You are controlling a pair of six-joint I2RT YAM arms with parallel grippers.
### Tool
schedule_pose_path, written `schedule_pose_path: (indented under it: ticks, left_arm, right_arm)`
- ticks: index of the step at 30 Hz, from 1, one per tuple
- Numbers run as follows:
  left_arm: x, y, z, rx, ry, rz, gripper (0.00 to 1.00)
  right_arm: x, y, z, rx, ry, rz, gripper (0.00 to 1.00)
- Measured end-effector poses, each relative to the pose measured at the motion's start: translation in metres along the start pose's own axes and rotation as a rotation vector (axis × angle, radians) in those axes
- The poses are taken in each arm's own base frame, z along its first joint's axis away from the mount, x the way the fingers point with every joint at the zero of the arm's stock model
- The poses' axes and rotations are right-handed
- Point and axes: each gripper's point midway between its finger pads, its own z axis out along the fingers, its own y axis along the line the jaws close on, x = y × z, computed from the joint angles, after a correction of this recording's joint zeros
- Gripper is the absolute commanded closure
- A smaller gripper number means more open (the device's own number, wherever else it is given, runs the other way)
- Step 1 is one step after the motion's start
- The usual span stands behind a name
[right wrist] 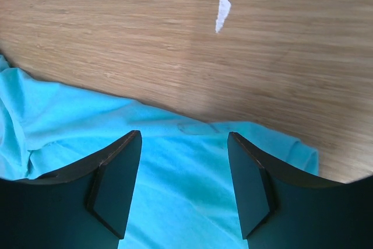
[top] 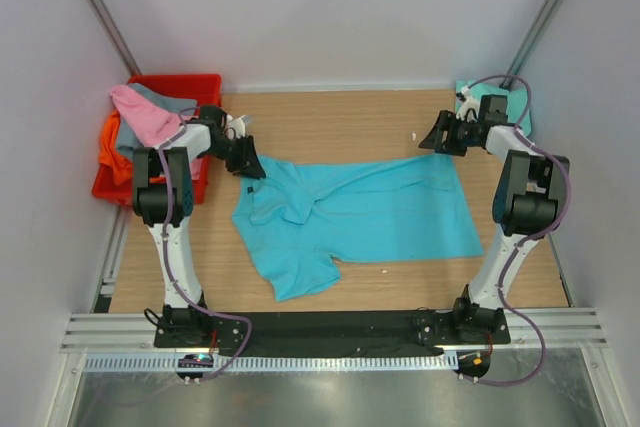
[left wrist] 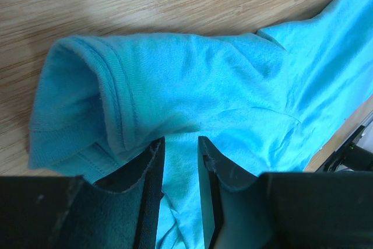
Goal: Fold and stack the t-shirts
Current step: Fold the tshirt
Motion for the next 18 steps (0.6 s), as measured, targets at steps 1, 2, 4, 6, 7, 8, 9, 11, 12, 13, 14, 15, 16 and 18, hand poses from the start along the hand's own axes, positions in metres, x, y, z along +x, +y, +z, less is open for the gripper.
schedule_pose_path:
  ticks: [1,2,4,6,7,8,9,11,12,13,14,15,16,18]
  left_arm:
    - [0.0,0.0,0.0,0.0,0.0,-0.001,0.69]
    - [0.0,0.001,0.0,0.0,-0.001,-0.002,0.69]
    - [0.0,0.001,0.0,-0.001,-0.001,-0.003,0.69]
    - [0.0,0.0,0.0,-0.001,-0.001,-0.004,0.69]
    - [0.0,0.0,0.0,-0.001,-0.001,-0.004,0.69]
    - [0.0,0.0,0.0,-0.001,-0.001,-0.004,0.69]
    - [0.0,0.0,0.0,-0.001,-0.001,-0.005,0.69]
    - [0.0,0.0,0.0,-0.001,-0.001,-0.005,0.69]
    - [0.0,0.0,0.0,-0.001,-0.001,-0.005,0.69]
    - [0.0,0.0,0.0,-0.001,-0.001,-0.005,0.69]
    - [0.0,0.001,0.0,-0.002,-0.001,-0.005,0.69]
    - [0.0,0.001,0.0,-0.002,-0.001,-0.005,0.69]
    - [0.0,0.001,0.0,-0.002,-0.002,-0.006,0.69]
    - [0.0,0.001,0.0,-0.004,-0.001,-0.006,0.69]
  right_arm:
    - [0.001,-0.004,-0.002,0.003,0.0,0.011,0.33]
    - [0.003,-0.007,-0.003,0.005,0.002,0.019,0.33]
    - [0.01,-0.009,-0.003,0.004,0.017,0.031,0.33]
    - [0.017,-0.009,-0.003,-0.001,0.033,0.041,0.33]
    - [0.019,-0.009,-0.002,-0.003,0.038,0.045,0.33]
    - [0.021,-0.01,-0.001,-0.004,0.044,0.048,0.33]
    - [0.023,-0.011,0.001,-0.006,0.049,0.051,0.33]
    - [0.03,-0.016,0.007,-0.005,0.068,0.064,0.33]
    - [0.034,-0.019,0.01,-0.003,0.078,0.071,0.33]
    - [0.038,-0.02,0.013,-0.015,0.087,0.079,0.33]
    - [0.036,-0.02,0.014,-0.019,0.085,0.078,0.33]
    - [0.034,-0.022,0.014,-0.015,0.081,0.074,0.33]
    - [0.031,-0.024,0.016,-0.013,0.078,0.073,0.33]
    - [0.026,-0.027,0.018,-0.007,0.07,0.067,0.33]
